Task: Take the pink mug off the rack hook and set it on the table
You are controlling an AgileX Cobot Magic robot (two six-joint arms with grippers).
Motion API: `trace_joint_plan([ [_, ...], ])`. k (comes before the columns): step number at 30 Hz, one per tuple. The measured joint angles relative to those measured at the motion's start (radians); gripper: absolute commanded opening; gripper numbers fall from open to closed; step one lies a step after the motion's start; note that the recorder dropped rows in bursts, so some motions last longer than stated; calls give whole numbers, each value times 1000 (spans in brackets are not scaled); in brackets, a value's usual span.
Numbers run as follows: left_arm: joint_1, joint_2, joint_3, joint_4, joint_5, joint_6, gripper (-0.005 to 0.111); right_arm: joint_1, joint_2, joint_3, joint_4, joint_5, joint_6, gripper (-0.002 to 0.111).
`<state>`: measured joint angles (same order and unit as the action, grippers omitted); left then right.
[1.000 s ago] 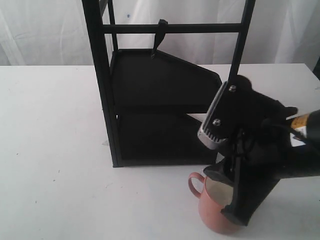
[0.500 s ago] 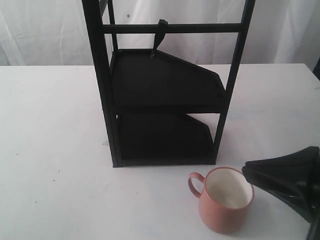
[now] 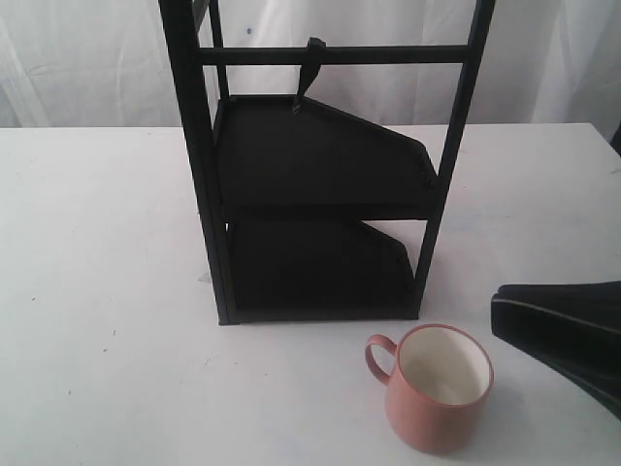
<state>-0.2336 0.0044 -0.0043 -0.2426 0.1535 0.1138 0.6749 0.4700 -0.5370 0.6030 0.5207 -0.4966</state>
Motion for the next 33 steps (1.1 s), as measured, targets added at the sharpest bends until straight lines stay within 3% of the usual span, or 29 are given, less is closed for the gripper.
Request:
trace_joint_plan([
  [8, 0, 0, 0, 0, 0, 0, 0, 0, 0, 0, 13, -29, 57, 0],
  [16, 0, 0, 0, 0, 0, 0, 0, 0, 0, 5, 23, -160, 133, 0],
  [21, 0, 0, 0, 0, 0, 0, 0, -5, -19, 94, -4, -273, 177, 0],
  [28, 0, 0, 0, 0, 0, 0, 0, -83, -110, 220, -242, -301, 370, 0],
  [33, 0, 0, 0, 0, 0, 0, 0, -193, -198, 280, -299, -301, 409, 0],
])
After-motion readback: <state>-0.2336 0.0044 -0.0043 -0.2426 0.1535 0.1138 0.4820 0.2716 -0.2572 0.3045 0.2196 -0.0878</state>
